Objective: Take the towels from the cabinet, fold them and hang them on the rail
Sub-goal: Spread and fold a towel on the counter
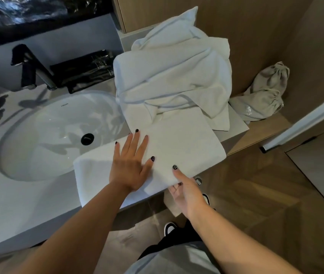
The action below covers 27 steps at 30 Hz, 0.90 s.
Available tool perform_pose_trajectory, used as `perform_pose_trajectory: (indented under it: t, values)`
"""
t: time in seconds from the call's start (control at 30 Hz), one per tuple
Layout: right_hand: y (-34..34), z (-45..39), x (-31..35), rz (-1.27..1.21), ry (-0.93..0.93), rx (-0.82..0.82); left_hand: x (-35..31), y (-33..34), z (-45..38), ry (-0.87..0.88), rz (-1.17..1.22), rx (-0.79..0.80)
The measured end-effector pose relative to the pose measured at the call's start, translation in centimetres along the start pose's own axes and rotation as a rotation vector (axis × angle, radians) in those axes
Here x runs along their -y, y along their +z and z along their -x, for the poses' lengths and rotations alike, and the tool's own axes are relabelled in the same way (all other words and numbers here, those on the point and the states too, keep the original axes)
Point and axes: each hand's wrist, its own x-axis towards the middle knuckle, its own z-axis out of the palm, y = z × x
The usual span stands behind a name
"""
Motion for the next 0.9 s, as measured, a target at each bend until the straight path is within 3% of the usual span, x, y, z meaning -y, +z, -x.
perform_pose_trajectory:
  t: [0.3, 0.53, 0.77, 0.9]
  values:
    - [-1.1, 0.1, 2.7, 0.054, -0.093, -0.043, -0.2, 0.0, 0.0, 0.025, -0.029, -0.011]
    - [-1.5, -0.7, 6.3, 0.320, -0.439, -0.222, -0.1, 0.2, 0.0, 0.017, -0.048, -0.005]
    - [-3.4, -0.9, 9.8, 0.308, -0.364, -0.243, -0.3, 0.0, 0.0, 0.015, -0.043, -0.017]
    - [-2.6, -0.7, 9.6, 0.109, -0.271, -0.220, -0.3, 0.0, -0.1, 0.012, -0.054, -0.009]
